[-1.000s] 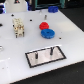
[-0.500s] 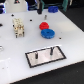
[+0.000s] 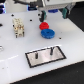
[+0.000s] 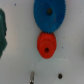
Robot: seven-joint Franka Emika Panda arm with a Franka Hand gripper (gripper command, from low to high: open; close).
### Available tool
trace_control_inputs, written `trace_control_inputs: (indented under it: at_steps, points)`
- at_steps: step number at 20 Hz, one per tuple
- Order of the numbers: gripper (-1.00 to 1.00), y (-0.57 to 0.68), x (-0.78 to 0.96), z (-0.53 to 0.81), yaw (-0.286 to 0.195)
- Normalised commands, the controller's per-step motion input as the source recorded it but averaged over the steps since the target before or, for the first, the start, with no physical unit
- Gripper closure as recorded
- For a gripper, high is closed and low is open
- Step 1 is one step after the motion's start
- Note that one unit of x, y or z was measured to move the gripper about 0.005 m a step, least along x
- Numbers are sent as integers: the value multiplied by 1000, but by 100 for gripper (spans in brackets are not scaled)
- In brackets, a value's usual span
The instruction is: Insert the blue gear onto the right peg, followed by the red gear
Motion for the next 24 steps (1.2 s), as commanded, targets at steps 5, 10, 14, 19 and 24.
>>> trace_control_inputs:
  at_steps: [5,10,14,19,24]
  points:
    - [-100,0,-183,-512,0]
    - [-100,2,-178,-481,0]
    - [-100,-33,-215,-411,0]
    - [-100,-70,-353,-288,0]
    - [100,-43,-425,-152,0]
